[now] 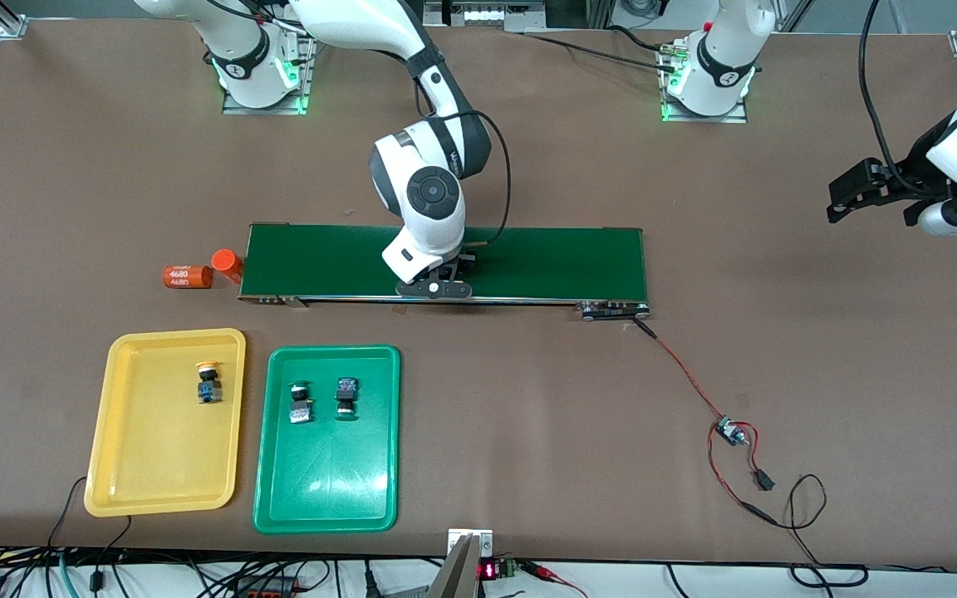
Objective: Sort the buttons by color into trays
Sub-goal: 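Carry the yellow-cap button over the yellow tray with the right gripper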
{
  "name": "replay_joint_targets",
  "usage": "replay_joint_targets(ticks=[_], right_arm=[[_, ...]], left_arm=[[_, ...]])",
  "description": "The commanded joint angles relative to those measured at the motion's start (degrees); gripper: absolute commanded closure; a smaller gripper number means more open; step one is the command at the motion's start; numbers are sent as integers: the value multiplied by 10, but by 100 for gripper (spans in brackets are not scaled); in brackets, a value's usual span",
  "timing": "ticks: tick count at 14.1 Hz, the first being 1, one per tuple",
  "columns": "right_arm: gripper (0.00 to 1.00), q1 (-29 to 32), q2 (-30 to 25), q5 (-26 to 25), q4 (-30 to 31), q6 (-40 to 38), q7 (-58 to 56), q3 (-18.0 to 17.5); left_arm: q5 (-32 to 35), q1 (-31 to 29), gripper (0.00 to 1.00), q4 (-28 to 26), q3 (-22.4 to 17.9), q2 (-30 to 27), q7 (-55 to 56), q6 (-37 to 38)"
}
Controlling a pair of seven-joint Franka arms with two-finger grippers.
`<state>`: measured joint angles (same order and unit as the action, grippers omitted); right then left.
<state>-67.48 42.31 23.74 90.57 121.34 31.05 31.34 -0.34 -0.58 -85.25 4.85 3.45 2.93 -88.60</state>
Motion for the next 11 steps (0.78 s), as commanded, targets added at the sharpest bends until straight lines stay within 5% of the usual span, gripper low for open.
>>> replay_joint_targets(ticks=[1,5,9,11], right_arm=[[96,4,-12,30,0,-4,-5,2],[100,24,-28,32,-13,-26,-4,8],[100,60,-26,31,-33,-27,-9,76],[100,118,-20,29,-52,-25,-13,78]], left_arm=[[10,1,0,15,2,8,-12,2],[10,1,0,15,2,8,-12,3],[10,1,0,15,2,8,-12,3],[10,1,0,15,2,8,-12,3]])
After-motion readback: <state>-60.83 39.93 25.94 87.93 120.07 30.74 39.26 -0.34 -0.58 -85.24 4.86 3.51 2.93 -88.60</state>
